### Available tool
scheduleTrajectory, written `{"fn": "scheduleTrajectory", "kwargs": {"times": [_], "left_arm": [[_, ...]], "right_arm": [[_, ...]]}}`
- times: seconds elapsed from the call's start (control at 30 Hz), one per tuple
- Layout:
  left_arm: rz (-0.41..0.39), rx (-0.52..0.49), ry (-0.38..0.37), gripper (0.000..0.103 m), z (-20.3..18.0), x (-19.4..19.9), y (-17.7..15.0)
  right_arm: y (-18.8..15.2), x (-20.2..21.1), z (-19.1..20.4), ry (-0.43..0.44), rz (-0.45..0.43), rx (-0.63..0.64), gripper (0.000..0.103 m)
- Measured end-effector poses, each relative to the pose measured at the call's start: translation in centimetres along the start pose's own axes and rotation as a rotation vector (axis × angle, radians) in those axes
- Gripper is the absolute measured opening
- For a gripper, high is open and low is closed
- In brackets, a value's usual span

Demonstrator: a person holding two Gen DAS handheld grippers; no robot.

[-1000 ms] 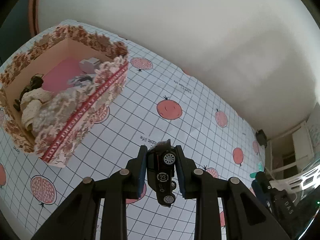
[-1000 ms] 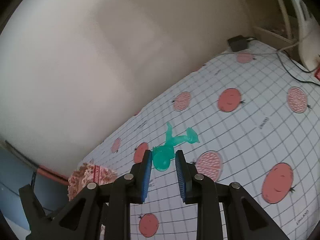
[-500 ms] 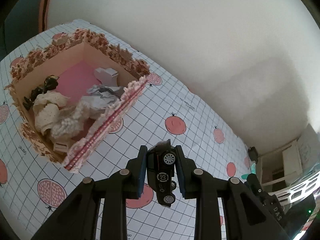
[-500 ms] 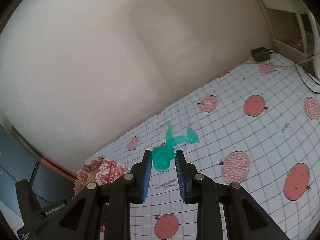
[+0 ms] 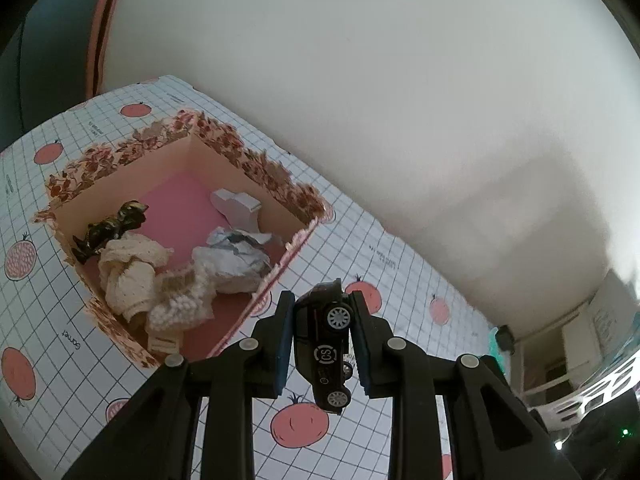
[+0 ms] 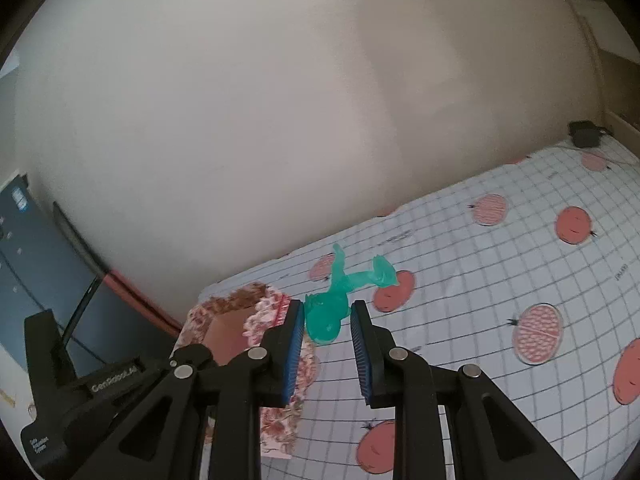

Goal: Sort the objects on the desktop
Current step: 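Carry the black toy car and green piece over the floral box with both tools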

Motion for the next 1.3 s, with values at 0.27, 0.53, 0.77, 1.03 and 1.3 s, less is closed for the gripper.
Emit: {"fn": "scheduleTrajectory", "kwargs": {"times": [0.27,0.53,0.77,1.03,1.3], "left_arm": [[-0.115,0.016,0.007,0.028,2.3,2.6,1.7],[-0.193,0.075,0.011,0.028,5.3,4.2,3.1],[-0.202,0.147,0.009,0.028,8.1,4.6,3.5],[-0.218,0.206,0.02,0.028,10.8,5.4,3.9],[-0.222,0.23,0.018,0.028,12.3,5.6,4.1]], "right_arm": [[-0.9,-1.8,4.5,0.057,0.032,0.096,0.026],[-1.2,-3.6,8.5,0.11,0.077,0.154,0.026],[-1.9,-4.2,11.4,0.124,0.112,0.221,0.026],[-2.2,-4.6,13.6,0.132,0.148,0.26,0.026],[-3.5,-7.3,15.0,0.129,0.22,0.301,0.026]]}}
Point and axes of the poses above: each gripper's, at about its wrist camera, not at the fingertips, and x roughly against the way its jaws point, z to its left, y to its top, the point moved 2 cm from there along -x, roughly the way its jaws point, and after that the axes turned 6 degrees about z, right-handed, at the moved point
